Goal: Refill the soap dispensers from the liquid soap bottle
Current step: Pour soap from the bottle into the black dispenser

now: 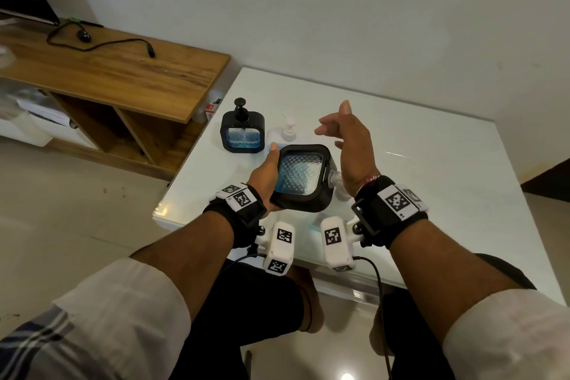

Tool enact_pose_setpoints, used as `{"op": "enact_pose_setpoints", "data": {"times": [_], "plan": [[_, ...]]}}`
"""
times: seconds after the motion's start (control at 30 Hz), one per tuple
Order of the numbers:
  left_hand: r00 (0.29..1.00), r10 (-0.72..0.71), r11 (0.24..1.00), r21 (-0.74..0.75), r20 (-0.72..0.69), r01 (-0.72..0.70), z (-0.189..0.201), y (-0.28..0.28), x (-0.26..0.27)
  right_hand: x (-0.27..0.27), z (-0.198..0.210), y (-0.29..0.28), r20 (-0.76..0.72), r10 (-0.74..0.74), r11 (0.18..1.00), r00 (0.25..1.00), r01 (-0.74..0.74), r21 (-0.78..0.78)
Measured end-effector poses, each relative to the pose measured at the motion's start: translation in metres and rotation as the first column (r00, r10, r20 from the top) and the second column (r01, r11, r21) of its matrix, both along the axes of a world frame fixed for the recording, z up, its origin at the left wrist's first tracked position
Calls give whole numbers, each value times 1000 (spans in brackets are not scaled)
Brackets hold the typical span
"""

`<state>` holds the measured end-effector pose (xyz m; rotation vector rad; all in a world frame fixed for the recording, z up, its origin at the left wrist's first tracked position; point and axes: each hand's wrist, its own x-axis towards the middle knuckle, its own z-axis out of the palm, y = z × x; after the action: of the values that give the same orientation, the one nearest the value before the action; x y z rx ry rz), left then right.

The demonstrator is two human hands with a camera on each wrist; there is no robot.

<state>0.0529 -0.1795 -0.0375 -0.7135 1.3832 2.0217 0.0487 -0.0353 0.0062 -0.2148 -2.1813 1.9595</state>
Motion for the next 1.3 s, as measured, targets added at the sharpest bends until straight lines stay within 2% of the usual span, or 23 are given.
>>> {"op": "enact_pose_setpoints", "data": {"times": [0.07, 0.2, 0.37, 0.53, 0.67, 0.83, 1.03, 1.2, 1.3], "plan": [[1000, -2, 1000, -7, -3, 2, 1, 0, -1, 0, -1, 0, -6, -11, 1000, 1000, 11, 4], [1000, 8, 1000, -14, 0, -8, 0, 0, -2, 2, -6, -6, -60, 16, 993, 998, -9, 117], [1000, 10, 1000, -16, 5, -10, 0, 0, 0, 1, -1, -1, -8, -32, 999, 999, 32, 1], [1000, 7, 1000, -14, 6, -7, -2, -1, -1, -1, -1, 1, 9, -57, 998, 998, 57, -22], [1000, 3, 1000, -10, 16, -3, -4, 0, -2, 1, -4, -2, 29, -30, 998, 999, 29, 47], [1000, -3, 1000, -7, 17, 3, -7, 0, 0, 0, -2, -1, 38, -53, 998, 998, 54, -21], [1000, 2, 1000, 3, 22, -2, -6, 0, -1, -2, 1, -3, 13, -49, 999, 999, 49, -4], [1000, -4, 1000, -6, 23, 4, -4, 0, 0, -2, -8, -6, 19, 22, 992, 1000, -25, 121], [1000, -9, 1000, 0, 26, 9, -5, 1, 1, -3, -7, -3, 7, -15, 996, 1000, 14, 90]]}}
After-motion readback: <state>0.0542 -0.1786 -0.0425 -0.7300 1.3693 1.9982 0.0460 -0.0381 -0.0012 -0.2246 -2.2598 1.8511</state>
